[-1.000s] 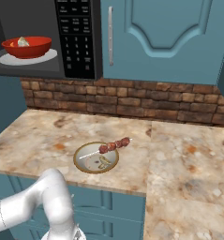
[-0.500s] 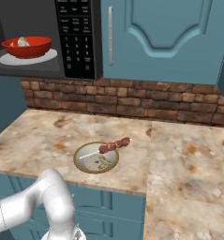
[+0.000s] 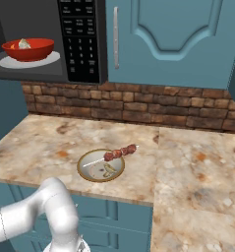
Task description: Place the bowl containing the shrimp and garlic in the microwave. Close the microwave door and press the start button to microwave the meal.
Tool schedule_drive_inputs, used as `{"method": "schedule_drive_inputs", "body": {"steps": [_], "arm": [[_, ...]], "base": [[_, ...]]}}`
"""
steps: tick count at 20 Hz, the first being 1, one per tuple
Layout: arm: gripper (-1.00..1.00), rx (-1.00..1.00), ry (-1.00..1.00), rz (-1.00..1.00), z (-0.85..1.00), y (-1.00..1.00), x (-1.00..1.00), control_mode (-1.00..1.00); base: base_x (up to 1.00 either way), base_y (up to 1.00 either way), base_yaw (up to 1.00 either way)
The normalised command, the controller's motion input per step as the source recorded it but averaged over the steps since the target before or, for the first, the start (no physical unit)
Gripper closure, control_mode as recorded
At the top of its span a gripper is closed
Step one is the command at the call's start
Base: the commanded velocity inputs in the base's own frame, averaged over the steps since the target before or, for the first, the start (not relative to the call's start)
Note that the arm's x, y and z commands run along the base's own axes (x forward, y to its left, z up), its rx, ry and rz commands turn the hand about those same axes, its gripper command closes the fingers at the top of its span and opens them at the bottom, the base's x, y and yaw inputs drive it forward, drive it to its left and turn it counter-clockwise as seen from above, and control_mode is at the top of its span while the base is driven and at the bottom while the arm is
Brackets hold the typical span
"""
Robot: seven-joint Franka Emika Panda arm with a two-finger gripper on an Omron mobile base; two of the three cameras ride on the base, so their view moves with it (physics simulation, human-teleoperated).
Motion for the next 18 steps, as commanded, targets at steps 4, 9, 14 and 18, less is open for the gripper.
{"method": "schedule_drive_inputs", "body": {"steps": [4,9,14,18], "arm": [[-1.00,-0.05,0.37,-0.27,0.78,-0.11,0.34,-1.00],[-1.00,-0.03,0.45,-0.30,0.91,-0.40,0.51,-1.00],[-1.00,0.00,0.47,-0.31,1.00,-0.64,0.50,-1.00],[-1.00,0.00,0.54,-0.32,0.99,-0.83,0.51,-1.00]], "base": [[0.00,0.00,0.00],[0.00,0.00,0.00],[0.00,0.00,0.00],[0.00,0.00,0.00]]}}
